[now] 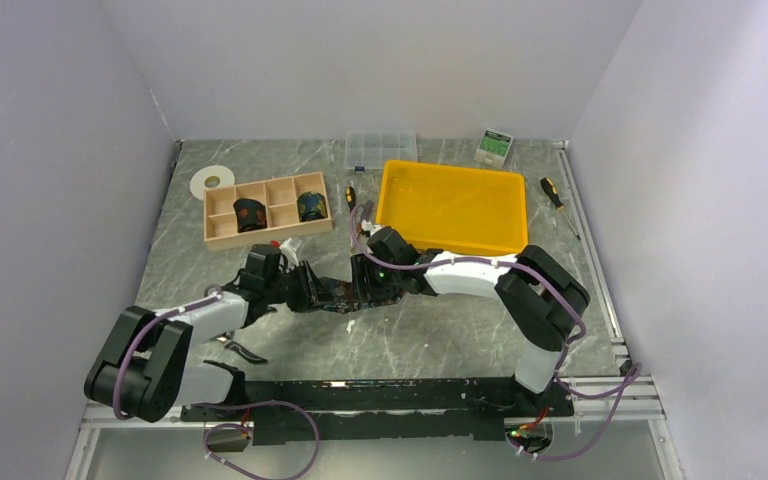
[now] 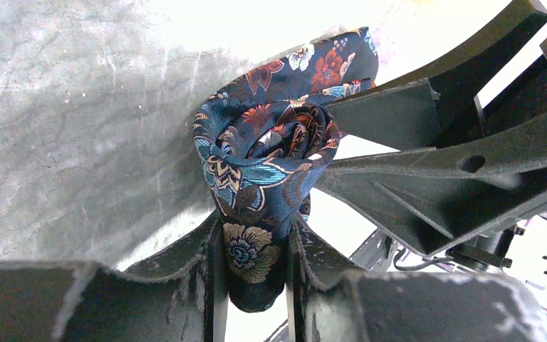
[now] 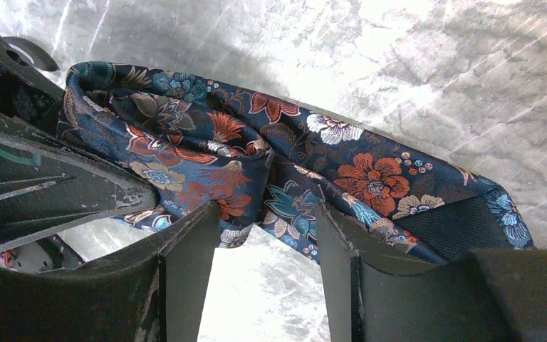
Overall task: Roll the ties
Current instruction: Roll the tie at the center of the board.
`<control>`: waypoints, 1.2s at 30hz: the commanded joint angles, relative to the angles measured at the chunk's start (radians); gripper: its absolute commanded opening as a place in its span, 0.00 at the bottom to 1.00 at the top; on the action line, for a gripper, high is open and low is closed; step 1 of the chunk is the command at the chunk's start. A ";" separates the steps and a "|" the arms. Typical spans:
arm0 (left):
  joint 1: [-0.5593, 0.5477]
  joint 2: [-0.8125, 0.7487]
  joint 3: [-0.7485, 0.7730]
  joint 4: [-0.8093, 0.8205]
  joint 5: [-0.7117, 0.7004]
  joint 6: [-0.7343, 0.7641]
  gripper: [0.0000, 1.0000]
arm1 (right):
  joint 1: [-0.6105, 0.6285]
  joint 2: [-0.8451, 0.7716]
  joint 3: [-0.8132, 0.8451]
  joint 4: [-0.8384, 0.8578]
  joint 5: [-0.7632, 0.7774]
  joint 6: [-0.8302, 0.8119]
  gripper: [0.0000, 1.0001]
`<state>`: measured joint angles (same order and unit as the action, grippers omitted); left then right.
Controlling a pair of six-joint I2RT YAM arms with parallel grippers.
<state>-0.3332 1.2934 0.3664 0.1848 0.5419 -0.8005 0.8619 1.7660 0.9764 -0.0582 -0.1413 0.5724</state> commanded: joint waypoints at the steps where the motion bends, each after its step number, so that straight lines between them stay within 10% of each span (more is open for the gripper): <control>1: -0.009 -0.027 0.093 -0.168 -0.089 0.051 0.17 | -0.006 -0.064 -0.006 -0.023 0.017 0.013 0.59; 5: -0.015 -0.003 0.215 -0.441 -0.199 0.103 0.03 | -0.013 -0.178 -0.055 -0.050 0.061 0.018 0.66; 24: -0.261 0.461 0.870 -1.291 -0.994 0.019 0.03 | -0.084 -0.624 -0.416 -0.082 0.176 0.036 0.69; 36: -0.418 0.670 1.142 -1.458 -1.065 -0.099 0.03 | -0.107 -0.681 -0.481 -0.063 0.168 0.031 0.70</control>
<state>-0.7181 1.9114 1.4422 -1.1866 -0.4706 -0.8406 0.7650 1.1156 0.5064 -0.1638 0.0181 0.6056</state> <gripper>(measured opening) 0.321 0.695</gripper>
